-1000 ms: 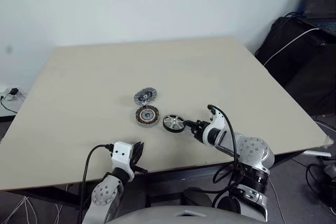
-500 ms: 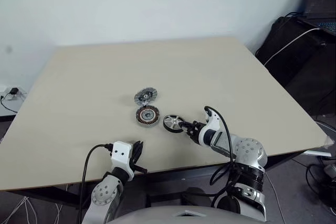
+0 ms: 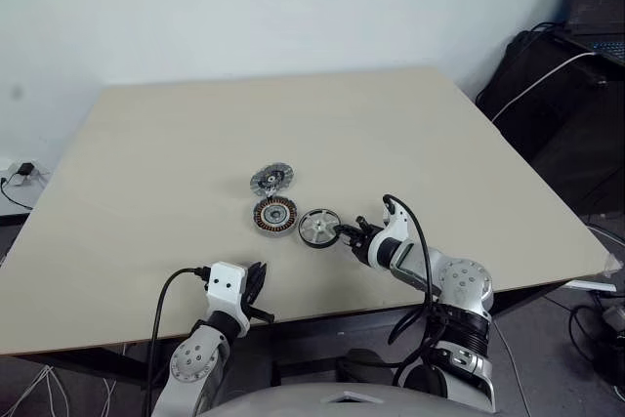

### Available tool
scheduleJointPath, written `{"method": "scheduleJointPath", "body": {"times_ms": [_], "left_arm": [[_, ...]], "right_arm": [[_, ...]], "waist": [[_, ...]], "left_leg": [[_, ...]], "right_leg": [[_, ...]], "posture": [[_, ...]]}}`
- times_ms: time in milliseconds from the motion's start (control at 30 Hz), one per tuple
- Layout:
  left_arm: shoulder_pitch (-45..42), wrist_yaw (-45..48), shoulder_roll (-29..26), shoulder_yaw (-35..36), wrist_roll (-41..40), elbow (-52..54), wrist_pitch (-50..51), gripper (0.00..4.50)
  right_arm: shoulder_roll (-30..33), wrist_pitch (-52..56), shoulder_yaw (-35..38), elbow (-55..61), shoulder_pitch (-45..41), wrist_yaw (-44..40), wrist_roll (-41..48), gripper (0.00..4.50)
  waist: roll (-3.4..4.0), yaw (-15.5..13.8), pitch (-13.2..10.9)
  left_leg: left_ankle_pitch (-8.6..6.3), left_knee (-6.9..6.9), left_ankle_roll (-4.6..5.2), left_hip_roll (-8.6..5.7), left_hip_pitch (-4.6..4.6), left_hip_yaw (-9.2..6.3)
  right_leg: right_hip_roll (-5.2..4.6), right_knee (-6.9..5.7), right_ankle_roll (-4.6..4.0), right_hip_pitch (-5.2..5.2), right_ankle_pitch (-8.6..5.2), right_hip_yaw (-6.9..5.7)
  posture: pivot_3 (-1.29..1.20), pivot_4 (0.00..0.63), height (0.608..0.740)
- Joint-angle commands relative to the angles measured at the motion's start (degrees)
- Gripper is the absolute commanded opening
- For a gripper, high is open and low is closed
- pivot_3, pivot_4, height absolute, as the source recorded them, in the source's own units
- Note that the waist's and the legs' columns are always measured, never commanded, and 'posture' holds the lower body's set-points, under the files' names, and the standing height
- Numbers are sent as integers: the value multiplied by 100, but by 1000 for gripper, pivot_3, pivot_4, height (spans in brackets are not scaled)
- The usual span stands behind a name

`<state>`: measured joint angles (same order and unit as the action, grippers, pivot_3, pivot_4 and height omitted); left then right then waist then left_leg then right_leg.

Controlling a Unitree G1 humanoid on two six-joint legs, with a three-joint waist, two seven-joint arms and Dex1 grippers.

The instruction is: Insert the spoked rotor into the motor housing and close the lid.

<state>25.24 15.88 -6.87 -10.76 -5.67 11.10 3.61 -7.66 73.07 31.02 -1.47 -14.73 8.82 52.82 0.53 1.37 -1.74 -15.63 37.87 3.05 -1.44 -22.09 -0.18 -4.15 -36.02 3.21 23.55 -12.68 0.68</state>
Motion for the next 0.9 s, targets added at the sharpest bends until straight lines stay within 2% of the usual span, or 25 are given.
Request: {"method": "scheduleJointPath", "body": {"times_ms": [33, 300, 667, 900], "left_arm": [[11, -45, 10, -44, 6, 394, 26, 417], [105, -74, -26, -82, 28, 494, -2, 417], [-66, -94, -53, 185, 33, 146, -261, 417], [-81, -70, -75, 278, 33, -46, -468, 417]], "right_arm": [[-692, -312, 59, 354, 3, 118, 534, 379], [-600, -582, -451, 284, -202, 275, 968, 379], [-572, -1174, -1457, -747, -720, -95, 664, 379], [-521, -1549, -1795, -1363, -1032, -405, 485, 379]], "waist": [[1, 1, 0], [7, 21, -3], [6, 31, -2], [6, 33, -1]], "left_leg": [[0, 0, 1, 0, -2, 1], [-1, 0, 3, 1, -2, 2], [-1, 1, 6, -2, -2, 4], [-1, 3, 7, -2, -1, 7]], "right_leg": [[0, 1, 0, 0, 1, 0], [2, 2, -3, 2, 4, 1], [24, 2, -9, -1, 12, 3], [23, 2, -4, -1, 19, 6]], "posture": [[0, 0, 740], [0, 0, 740], [0, 0, 740], [0, 0, 740]]}}
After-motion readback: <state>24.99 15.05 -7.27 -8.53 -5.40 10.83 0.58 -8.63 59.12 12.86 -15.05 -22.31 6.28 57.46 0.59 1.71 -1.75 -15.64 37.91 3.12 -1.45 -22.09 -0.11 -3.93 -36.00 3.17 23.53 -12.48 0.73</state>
